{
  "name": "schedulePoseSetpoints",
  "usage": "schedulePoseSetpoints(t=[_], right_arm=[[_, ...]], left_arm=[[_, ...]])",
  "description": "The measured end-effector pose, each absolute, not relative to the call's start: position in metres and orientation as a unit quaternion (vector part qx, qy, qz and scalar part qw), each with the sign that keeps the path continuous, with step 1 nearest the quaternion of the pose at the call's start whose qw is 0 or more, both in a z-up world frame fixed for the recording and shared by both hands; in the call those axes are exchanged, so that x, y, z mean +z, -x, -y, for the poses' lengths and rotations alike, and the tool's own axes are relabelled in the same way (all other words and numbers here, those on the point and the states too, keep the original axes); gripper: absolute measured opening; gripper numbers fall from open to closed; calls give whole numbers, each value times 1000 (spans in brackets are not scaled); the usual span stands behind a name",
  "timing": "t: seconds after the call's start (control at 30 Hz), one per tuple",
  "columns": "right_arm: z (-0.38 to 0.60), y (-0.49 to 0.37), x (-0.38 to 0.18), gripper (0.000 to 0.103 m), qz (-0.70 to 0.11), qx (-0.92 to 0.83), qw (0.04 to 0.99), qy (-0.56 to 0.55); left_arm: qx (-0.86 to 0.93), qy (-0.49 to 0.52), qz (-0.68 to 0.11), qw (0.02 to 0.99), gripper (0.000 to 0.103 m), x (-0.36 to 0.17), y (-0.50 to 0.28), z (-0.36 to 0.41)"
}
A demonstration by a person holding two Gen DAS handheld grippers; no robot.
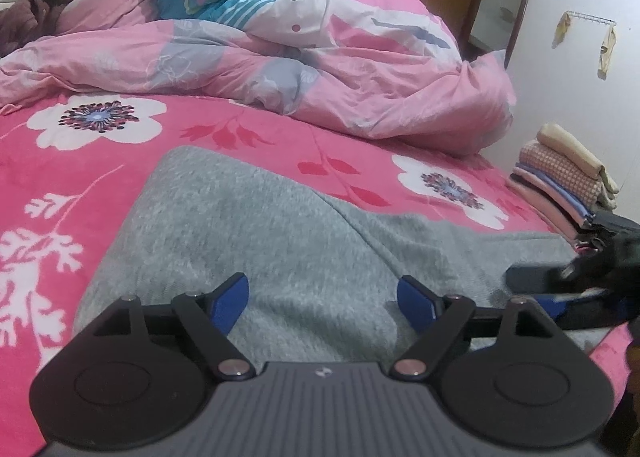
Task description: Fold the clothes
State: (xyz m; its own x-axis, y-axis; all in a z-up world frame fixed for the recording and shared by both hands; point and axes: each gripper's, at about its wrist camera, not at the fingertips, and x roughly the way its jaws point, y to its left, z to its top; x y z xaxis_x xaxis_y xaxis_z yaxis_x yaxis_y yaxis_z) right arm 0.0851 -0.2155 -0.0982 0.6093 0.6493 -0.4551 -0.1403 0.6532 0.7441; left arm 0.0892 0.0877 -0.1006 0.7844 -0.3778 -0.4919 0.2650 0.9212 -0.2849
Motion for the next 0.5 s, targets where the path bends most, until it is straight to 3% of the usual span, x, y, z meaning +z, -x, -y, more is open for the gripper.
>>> schedulePoseSetpoints(t=[0.1, 0.17, 0.27, 0.37, 0.5], right_arm=[[215, -83, -112, 39, -368, 225, 823, -369], [213, -81, -115, 23, -363, 220, 824, -376], [212, -71, -102, 8, -340, 234, 826, -385], [214, -64, -92, 8, -325, 235, 833, -381], [229, -67, -133, 9, -351, 202, 794, -453]], left_arm=[[-171, 108, -280, 939, 83, -100, -89, -89], [-170, 115, -281, 938, 83, -100, -90, -90], [-169, 126, -283, 936, 83, -98, -90, -92], [-170, 138, -285, 933, 83, -95, -88, -96], [-163, 128, -291, 934, 82, -96, -89, -94]])
